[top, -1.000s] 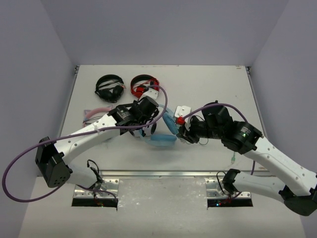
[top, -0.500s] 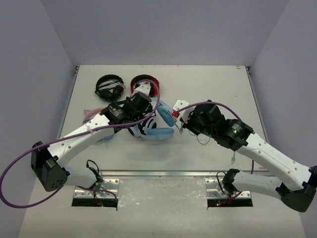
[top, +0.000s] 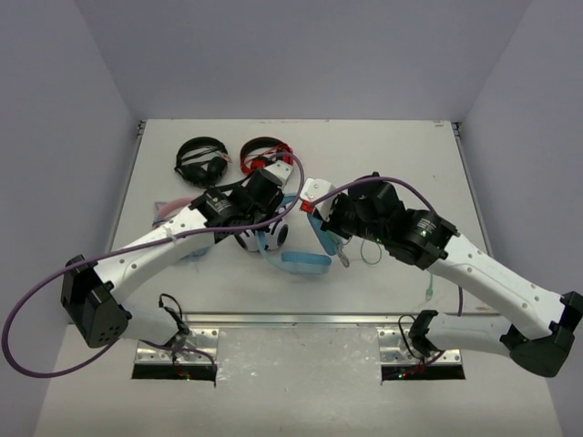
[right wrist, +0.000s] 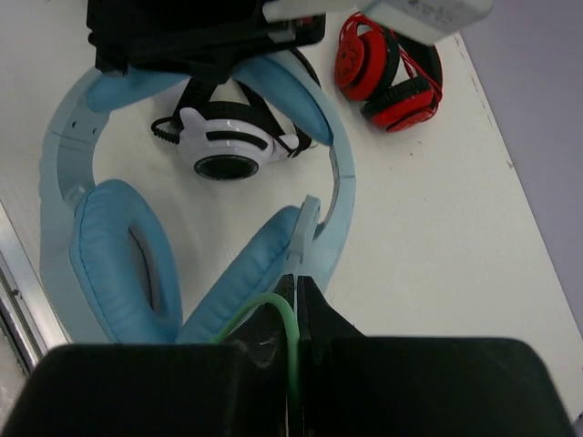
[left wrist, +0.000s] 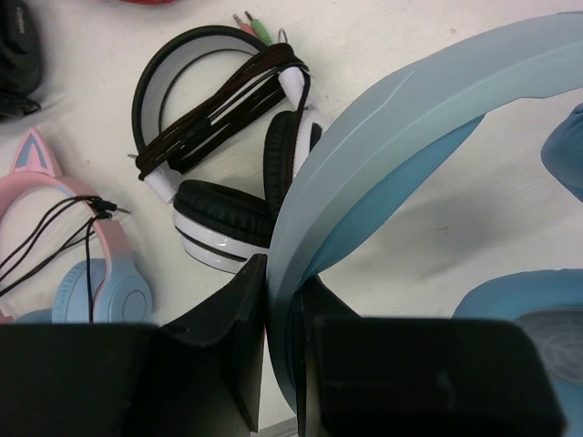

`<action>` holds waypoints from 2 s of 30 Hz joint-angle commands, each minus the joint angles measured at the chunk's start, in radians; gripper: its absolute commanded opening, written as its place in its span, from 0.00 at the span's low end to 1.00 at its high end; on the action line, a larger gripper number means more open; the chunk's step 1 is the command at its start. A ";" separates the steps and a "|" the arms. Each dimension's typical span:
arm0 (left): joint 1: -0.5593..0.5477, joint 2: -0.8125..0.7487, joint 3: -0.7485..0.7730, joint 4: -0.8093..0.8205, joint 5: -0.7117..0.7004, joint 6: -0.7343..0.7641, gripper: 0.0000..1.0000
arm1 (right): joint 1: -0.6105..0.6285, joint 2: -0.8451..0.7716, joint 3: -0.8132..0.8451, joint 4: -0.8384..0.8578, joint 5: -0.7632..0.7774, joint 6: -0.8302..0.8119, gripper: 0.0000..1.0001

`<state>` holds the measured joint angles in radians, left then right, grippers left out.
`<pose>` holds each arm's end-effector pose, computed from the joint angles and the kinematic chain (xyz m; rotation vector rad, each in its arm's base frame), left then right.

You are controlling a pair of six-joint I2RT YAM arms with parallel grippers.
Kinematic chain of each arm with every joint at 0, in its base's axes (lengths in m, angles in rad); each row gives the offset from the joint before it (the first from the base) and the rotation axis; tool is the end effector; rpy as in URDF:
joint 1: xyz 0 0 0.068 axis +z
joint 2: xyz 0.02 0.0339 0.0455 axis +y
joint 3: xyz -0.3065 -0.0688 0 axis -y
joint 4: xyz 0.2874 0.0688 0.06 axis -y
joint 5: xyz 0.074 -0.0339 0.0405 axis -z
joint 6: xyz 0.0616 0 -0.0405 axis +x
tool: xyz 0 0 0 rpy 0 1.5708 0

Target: Wrap the headphones

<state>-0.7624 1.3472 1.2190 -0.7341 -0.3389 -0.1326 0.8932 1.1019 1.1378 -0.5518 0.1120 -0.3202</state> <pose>0.2533 -0.2136 0.3348 0.5900 2.2945 -0.0137 0.1835 0.2171 0.3905 -1.1358 1.7562 0.2317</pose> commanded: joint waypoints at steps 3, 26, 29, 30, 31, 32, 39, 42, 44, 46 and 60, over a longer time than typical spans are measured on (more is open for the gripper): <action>-0.012 -0.025 0.024 0.090 0.106 0.013 0.01 | 0.012 0.068 0.105 0.018 -0.017 -0.080 0.06; -0.020 -0.100 -0.019 0.111 0.104 0.008 0.01 | 0.012 0.052 0.036 0.049 0.180 -0.054 0.21; -0.020 -0.092 -0.018 0.108 0.116 0.011 0.01 | 0.012 0.078 0.068 0.004 0.180 -0.042 0.17; -0.018 -0.089 -0.019 0.110 0.123 0.011 0.01 | 0.012 0.085 0.080 -0.006 0.166 -0.039 0.10; -0.018 -0.088 -0.019 0.110 0.130 0.011 0.01 | 0.013 0.093 0.101 -0.014 0.140 -0.037 0.08; -0.018 -0.082 -0.019 0.110 0.133 0.013 0.01 | 0.013 0.110 0.114 -0.025 0.129 -0.036 0.08; -0.018 -0.076 -0.016 0.110 0.143 0.013 0.01 | 0.012 0.161 0.166 -0.022 0.101 -0.010 0.24; -0.018 -0.074 -0.016 0.113 0.152 0.013 0.01 | 0.013 0.179 0.169 -0.016 0.097 0.000 0.26; -0.018 -0.076 -0.015 0.114 0.156 0.016 0.01 | 0.013 0.187 0.175 -0.011 0.089 0.009 0.27; -0.018 -0.076 -0.016 0.116 0.161 0.014 0.01 | 0.013 0.194 0.174 0.004 0.094 0.020 0.34; -0.018 -0.138 -0.045 0.151 0.250 0.031 0.01 | 0.004 0.263 0.198 0.041 0.317 0.043 0.40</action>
<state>-0.7696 1.2793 1.1584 -0.6937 -0.1646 -0.1097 0.9077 1.3499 1.2873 -0.5617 0.3206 -0.2775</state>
